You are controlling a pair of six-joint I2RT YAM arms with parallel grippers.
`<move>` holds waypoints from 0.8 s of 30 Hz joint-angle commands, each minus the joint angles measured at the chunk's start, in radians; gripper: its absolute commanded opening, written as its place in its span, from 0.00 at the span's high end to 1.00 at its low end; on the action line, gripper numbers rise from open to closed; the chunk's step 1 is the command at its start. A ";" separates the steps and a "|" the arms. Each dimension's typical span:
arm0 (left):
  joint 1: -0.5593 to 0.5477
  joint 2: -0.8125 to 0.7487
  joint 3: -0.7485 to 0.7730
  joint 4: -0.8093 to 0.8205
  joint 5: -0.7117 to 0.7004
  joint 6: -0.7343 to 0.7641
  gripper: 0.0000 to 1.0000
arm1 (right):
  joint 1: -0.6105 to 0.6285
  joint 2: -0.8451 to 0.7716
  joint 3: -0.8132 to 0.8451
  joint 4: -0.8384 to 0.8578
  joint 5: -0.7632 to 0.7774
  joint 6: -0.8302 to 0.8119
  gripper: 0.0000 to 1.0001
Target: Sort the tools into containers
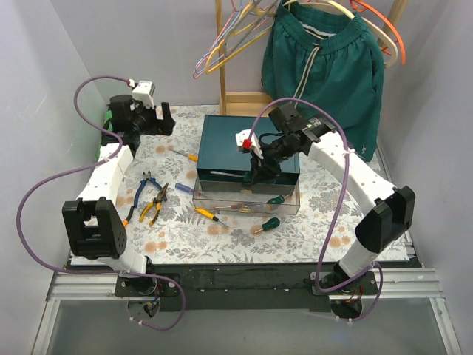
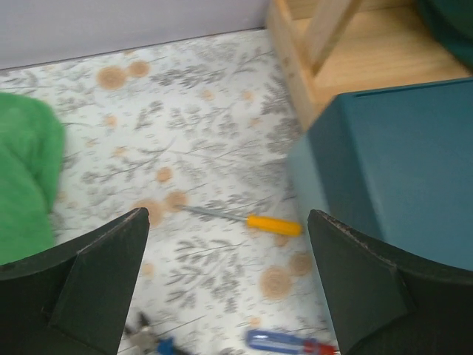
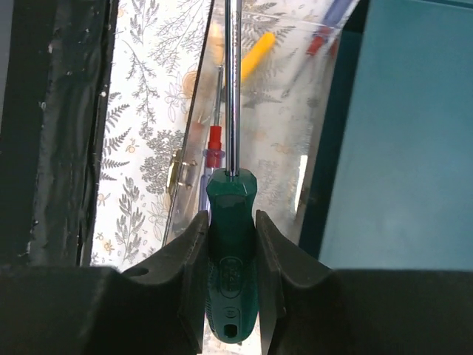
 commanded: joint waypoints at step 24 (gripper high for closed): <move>0.026 0.696 0.495 -0.530 0.486 1.293 0.24 | -0.072 -0.137 0.007 0.135 0.291 0.291 0.41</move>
